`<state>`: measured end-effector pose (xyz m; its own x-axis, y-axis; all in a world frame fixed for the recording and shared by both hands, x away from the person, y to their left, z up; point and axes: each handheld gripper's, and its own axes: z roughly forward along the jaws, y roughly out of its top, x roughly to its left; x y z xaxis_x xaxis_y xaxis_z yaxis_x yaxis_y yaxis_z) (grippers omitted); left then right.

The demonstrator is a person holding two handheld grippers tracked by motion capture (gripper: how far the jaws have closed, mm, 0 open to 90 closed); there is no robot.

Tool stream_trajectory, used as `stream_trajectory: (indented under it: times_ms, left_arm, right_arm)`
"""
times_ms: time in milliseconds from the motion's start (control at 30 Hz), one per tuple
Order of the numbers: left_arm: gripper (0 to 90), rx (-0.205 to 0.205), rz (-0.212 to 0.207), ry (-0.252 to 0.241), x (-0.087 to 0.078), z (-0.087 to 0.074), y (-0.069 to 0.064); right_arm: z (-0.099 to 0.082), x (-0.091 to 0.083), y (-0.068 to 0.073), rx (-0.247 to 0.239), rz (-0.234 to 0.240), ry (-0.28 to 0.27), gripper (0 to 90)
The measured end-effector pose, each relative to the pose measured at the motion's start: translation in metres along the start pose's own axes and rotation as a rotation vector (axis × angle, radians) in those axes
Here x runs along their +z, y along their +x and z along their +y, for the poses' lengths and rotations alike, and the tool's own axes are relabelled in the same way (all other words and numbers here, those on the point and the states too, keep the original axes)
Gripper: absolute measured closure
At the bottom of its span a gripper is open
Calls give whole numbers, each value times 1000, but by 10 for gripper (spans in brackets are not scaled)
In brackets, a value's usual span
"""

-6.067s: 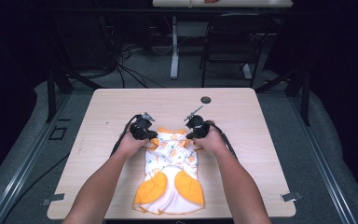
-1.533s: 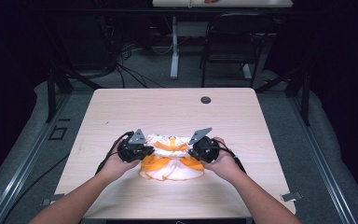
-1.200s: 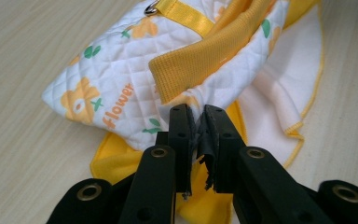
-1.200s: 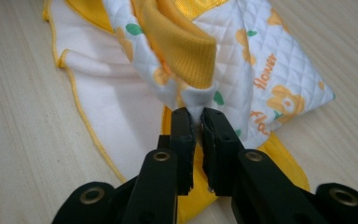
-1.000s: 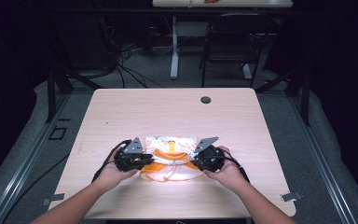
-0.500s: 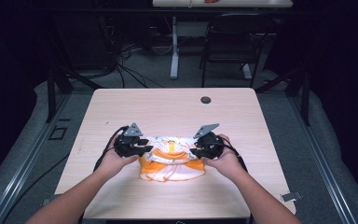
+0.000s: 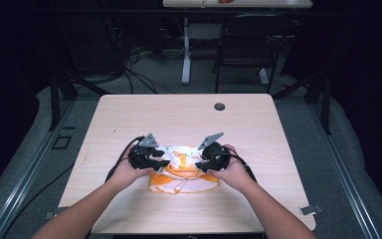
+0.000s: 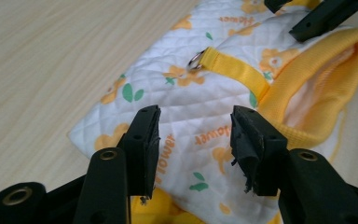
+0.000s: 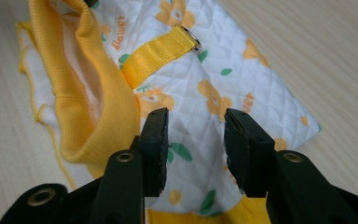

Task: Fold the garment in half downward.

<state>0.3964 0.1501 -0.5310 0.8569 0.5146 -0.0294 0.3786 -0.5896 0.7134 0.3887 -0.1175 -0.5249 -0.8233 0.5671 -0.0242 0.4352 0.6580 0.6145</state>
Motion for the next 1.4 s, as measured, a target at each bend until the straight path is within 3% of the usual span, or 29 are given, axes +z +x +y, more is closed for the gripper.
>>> stream_trajectory:
  times_ms: [100, 267, 800, 1167, 1400]
  left_arm:
    - [511, 20, -18, -2, -2, -3, -8]
    - [485, 64, -10, 10, -2, -10, -19]
    - [415, 65, -26, 42, 8, -31, -26]
    - [406, 61, -23, 44, 12, -37, -27]
    - [409, 62, -20, 44, 14, -38, -27]
  right_arm:
    - [-5, -1, 5, -6, 11, -3, 591]
    - [-13, -6, 9, -15, 17, 13, 579]
    - [-31, 5, 18, -29, 26, 49, 534]
    - [-38, 9, 22, -51, 18, 61, 532]
    - [-39, 11, 21, -30, 30, 50, 530]
